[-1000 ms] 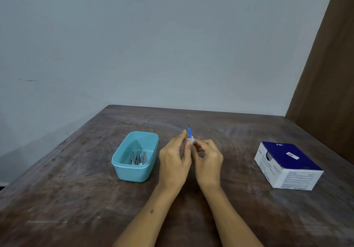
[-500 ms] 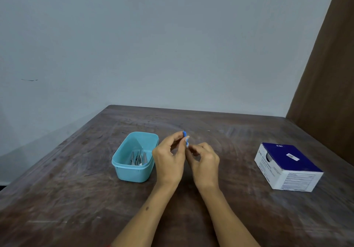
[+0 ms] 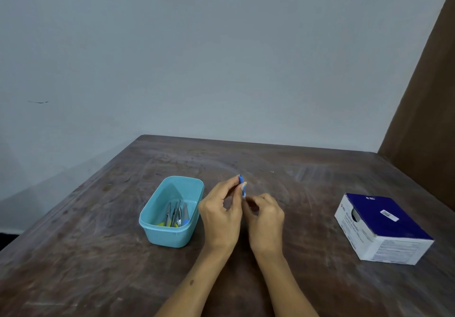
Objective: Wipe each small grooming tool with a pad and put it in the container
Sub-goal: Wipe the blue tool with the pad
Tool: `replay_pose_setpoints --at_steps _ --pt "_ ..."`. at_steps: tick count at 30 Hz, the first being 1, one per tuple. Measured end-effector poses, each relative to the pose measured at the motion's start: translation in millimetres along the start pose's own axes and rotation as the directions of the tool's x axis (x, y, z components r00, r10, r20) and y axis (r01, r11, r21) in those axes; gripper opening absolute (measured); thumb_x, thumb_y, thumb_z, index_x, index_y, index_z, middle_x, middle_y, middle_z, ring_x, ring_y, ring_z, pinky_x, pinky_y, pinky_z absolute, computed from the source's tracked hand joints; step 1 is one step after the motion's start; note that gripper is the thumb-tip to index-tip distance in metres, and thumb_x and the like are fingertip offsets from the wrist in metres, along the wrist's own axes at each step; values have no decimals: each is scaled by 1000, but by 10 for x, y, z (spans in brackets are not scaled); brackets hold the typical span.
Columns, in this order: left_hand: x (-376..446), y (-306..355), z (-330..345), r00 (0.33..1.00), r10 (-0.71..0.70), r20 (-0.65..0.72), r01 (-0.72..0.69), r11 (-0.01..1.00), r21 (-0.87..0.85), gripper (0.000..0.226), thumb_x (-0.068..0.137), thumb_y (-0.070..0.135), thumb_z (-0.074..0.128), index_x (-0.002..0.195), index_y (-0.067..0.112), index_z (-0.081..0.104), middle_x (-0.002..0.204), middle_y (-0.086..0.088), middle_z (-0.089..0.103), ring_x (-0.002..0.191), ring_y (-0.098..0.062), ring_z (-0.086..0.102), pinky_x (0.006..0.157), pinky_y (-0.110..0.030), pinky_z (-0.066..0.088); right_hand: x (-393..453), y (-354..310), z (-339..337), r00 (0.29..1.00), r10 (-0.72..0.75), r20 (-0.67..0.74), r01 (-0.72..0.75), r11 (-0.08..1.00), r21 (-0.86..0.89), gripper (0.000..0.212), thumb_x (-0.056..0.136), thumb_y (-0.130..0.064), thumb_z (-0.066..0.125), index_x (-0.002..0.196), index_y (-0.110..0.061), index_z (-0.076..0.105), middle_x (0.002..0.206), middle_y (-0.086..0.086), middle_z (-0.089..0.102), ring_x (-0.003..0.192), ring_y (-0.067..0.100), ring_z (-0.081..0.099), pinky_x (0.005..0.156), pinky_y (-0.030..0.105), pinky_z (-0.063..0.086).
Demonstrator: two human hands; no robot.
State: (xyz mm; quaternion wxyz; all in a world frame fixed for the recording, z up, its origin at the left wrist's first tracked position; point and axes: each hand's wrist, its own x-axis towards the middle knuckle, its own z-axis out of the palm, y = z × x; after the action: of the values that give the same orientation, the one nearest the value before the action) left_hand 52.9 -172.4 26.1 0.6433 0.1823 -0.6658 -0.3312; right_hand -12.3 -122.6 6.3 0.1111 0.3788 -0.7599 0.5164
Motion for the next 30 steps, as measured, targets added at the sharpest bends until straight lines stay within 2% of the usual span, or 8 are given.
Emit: replay_pose_setpoints --at_steps 5,10,14,17,19,21,27,30 --pt "16 33 -7 999 50 17 -51 998 45 19 81 3 66 100 3 70 91 0 71 86 0 65 76 -12 50 27 40 39 999 38 36 -37 999 -37 6 83 -9 67 86 -7 72 80 7 60 81 24 58 74 39 48" --pt "182 212 -183 999 20 -32 -19 1000 21 20 83 7 66 102 13 69 89 12 68 81 0 65 73 -14 51 28 54 31 998 19 54 -15 997 -80 8 82 -4 65 87 -7 72 80 7 60 79 24 58 74 38 48" --pt "513 319 -523 982 -186 -42 190 963 191 15 81 14 71 95 16 73 79 20 67 72 4 66 67 -9 50 3 16 2 999 -28 -24 28 1000 4 13 78 1 69 86 -8 74 75 5 65 68 17 60 67 18 43" --pt "738 335 -721 922 -385 49 306 798 519 7 80 10 70 86 10 74 79 0 72 72 -10 66 75 -24 52 -37 -19 -31 994 16 -111 -3 993 117 17 76 1 73 89 -10 74 76 2 70 65 8 61 66 -1 37" --pt "806 319 -773 835 -545 79 377 670 640 6 79 4 67 81 6 72 86 -14 72 81 -29 68 79 -33 55 -51 -17 -44 989 55 -137 -29 982 185 18 77 0 72 90 -12 74 75 -1 71 65 7 64 66 -2 39" --pt "834 318 -792 771 -634 65 458 621 636 15 76 -3 60 78 7 71 87 -17 71 82 -34 68 82 -39 56 -68 -9 -48 985 86 -151 -49 971 232 18 77 1 72 87 -14 73 73 -2 70 64 6 64 66 1 42" --pt "799 355 -778 789 -615 -1 452 580 678 22 78 -2 55 86 10 72 97 -14 70 96 -31 63 84 -29 49 -93 -82 11 993 105 47 -113 963 246 17 77 -5 71 81 -21 72 75 -9 70 70 1 64 65 3 43" --pt "684 445 -678 880 -464 97 259 641 723 20 81 -1 50 81 9 67 90 -18 70 89 -36 63 80 -39 51 -50 -77 -17 980 197 21 -195 942 272 10 78 -7 72 79 -17 72 71 -7 69 67 -3 62 62 0 39"
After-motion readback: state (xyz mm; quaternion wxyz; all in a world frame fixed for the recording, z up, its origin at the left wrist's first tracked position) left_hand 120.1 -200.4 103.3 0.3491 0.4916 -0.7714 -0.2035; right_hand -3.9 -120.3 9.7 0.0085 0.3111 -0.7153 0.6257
